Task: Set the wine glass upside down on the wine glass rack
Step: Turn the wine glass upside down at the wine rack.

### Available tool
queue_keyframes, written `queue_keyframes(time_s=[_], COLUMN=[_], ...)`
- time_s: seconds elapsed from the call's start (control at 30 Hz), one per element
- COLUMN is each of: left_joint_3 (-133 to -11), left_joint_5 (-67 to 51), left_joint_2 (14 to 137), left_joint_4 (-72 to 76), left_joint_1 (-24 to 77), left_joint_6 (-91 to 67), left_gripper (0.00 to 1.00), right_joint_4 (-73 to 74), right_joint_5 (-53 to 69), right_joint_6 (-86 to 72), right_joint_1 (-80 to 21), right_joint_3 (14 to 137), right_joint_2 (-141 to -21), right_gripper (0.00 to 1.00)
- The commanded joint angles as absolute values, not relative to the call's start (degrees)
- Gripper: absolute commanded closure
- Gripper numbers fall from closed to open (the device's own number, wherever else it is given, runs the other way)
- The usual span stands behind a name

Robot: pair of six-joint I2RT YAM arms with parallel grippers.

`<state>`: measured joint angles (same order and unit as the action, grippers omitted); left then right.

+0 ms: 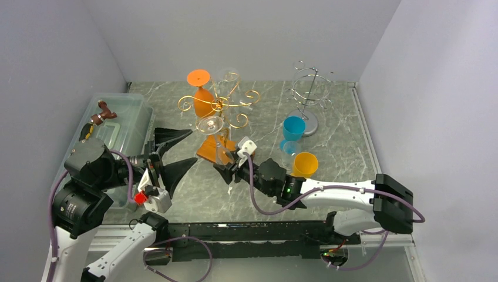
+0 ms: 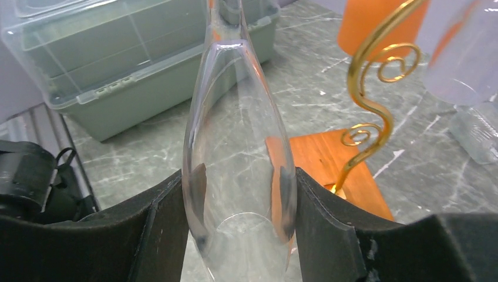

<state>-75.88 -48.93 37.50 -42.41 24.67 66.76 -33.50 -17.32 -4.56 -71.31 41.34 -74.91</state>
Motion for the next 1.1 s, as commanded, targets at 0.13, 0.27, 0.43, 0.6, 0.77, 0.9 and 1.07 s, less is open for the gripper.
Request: queue_keyframes(time_s=[0.13,0.27,0.43,0.6,0.77,0.9,1.07], left_joint_3=[-77.31,-77.07,-77.46,-77.24,-76.62,-76.82,-76.28], left_joint_5=[-48.27,-46.74,-44.75,-43.91,-43.97,-43.83,-43.44], left_joint_2=[38.37,37.89,37.99,37.79,37.2,37.18,36.79], left_joint_4=[-42.34,-43.29,-43.64,-44.17,-44.43,-44.96,-46.14], left_joint_1=[24.52,24.52,24.52,24.52,24.52,24.52,24.52], left_joint_6=[67.7,69.05,68.41,69.54,70.16,70.11,71.04], left_gripper=[0.12,0.11,0.1,0.09,0.09,0.09,0.09], right_joint_4=[-38.31,-38.05,-38.13,-37.94,-38.65,-39.19,-39.44], right_joint_5=[-15.6,-13.39,-10.74,-8.57,-7.11,-6.73,-6.65], right_joint_6=[-7.4,-7.94,-8.69,-9.28,-9.92,-10.06,-10.99], right_joint_1=[-66.88,-64.91,-62.6,-61.51,-61.14,-61.08,-61.03], right_joint_3=[40.78,41.6,42.7,44.76,46.26,46.96,47.43], right_joint_2=[-71.77,-73.47,-75.71,-78.57,-80.85,-82.09,-83.23], right_gripper=[0.74,0.73,0.73,0.73,0.73,0.73,0.74])
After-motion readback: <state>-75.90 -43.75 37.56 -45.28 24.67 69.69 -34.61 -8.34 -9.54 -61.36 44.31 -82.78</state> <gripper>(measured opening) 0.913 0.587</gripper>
